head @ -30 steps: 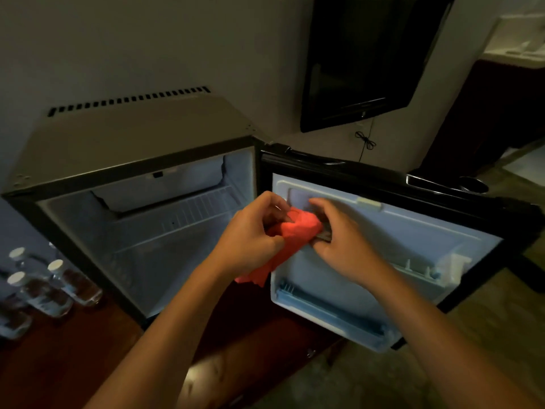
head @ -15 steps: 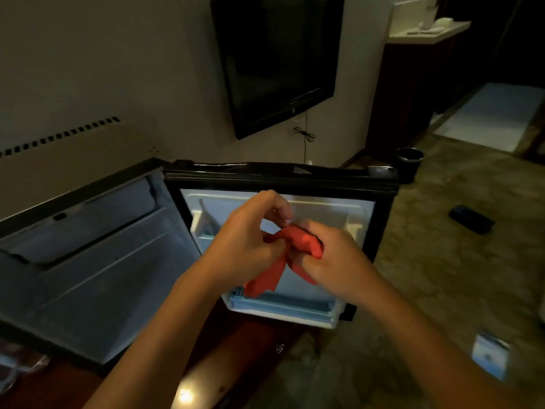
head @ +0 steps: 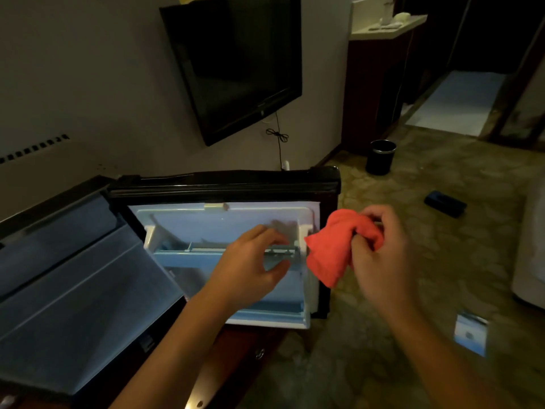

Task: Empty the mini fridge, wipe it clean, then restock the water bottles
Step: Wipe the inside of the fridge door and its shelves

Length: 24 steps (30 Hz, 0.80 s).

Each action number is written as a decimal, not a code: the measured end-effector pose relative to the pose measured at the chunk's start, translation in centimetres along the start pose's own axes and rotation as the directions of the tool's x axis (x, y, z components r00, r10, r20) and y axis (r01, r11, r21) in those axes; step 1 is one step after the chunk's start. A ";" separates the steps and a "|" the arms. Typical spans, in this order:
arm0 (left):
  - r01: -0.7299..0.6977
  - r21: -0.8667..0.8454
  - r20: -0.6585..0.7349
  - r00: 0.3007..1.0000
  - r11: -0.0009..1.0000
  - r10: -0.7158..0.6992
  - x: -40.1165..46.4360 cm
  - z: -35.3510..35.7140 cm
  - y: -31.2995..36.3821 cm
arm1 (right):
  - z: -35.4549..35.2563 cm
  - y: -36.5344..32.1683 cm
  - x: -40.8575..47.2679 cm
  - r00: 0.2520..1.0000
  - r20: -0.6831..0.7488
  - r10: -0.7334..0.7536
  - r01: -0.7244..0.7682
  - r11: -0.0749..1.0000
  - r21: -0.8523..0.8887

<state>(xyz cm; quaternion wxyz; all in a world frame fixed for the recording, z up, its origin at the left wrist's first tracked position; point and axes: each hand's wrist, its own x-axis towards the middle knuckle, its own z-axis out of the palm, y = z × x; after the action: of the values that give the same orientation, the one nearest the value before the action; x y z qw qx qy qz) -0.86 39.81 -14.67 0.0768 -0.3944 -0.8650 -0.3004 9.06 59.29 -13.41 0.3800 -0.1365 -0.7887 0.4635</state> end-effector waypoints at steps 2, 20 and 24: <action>0.005 0.083 0.006 1.000 0.997 -0.005 -0.1 1.1 -0.6 | 0.7 0.7 -0.7 0.998 -0.063 -0.023 0.018 0.997 -0.079; 0.001 0.225 -0.088 0.996 0.974 0.019 0.4 4.1 -1.3 | 7.6 4.1 -4.1 0.994 -0.084 -0.065 0.070 0.996 0.053; 0.025 0.223 -0.091 0.996 0.975 -0.004 0.6 4.4 -1.0 | 7.6 4.0 -3.8 0.994 -0.109 0.001 0.022 0.976 0.215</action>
<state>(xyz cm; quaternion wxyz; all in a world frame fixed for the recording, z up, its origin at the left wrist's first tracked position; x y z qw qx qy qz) -1.56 42.25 -18.42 0.1576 -0.3629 -0.8919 -0.2192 5.54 54.50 -20.67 0.4373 -0.1152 -0.7127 0.5363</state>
